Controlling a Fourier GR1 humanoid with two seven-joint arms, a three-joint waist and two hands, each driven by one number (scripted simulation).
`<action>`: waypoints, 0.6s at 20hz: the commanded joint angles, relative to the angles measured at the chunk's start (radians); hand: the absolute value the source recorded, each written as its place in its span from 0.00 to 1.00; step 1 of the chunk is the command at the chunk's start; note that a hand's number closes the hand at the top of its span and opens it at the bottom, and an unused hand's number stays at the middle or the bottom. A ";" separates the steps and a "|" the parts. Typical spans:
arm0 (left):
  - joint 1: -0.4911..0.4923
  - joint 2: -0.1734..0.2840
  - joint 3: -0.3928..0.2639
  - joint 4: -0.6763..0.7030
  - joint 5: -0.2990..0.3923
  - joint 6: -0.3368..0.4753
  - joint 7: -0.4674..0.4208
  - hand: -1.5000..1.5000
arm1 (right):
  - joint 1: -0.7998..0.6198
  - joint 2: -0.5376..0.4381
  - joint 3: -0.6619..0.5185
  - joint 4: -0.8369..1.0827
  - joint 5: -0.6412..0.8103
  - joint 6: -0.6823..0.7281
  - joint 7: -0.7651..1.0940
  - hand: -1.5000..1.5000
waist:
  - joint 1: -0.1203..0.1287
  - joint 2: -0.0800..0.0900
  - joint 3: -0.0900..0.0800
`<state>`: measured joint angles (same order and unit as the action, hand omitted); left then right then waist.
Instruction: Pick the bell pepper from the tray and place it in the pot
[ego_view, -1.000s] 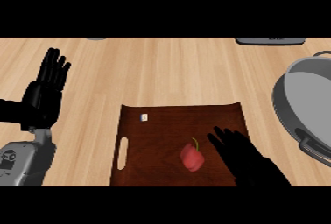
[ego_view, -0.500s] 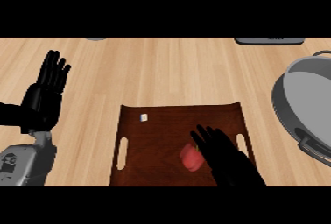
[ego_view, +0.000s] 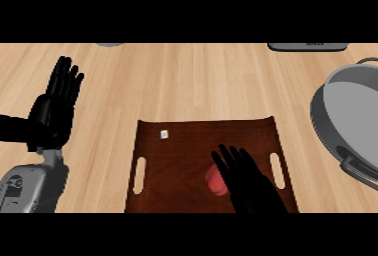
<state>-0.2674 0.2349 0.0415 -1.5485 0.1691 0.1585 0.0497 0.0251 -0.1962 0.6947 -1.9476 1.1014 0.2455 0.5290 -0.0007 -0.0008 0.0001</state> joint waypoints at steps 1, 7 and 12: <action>-0.035 -0.007 0.005 0.009 -0.012 -0.012 0.018 0.50 | -0.007 0.033 -0.002 0.092 0.052 -0.028 0.002 0.00 | -0.001 0.001 0.000; -0.004 0.018 0.070 0.014 0.007 -0.056 0.008 0.50 | -0.062 0.076 -0.093 0.232 0.016 -0.082 -0.106 0.00 | 0.001 0.001 0.000; 0.028 -0.009 0.067 0.001 -0.002 -0.069 -0.024 0.50 | -0.083 0.139 -0.073 0.350 0.060 -0.148 -0.146 0.00 | 0.002 0.001 0.000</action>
<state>-0.2747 0.2381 0.1001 -1.5387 0.1696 0.1062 0.0525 -0.0376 -0.1096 0.6143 -1.6816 1.1410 0.1323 0.4067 -0.0003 -0.0018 -0.0017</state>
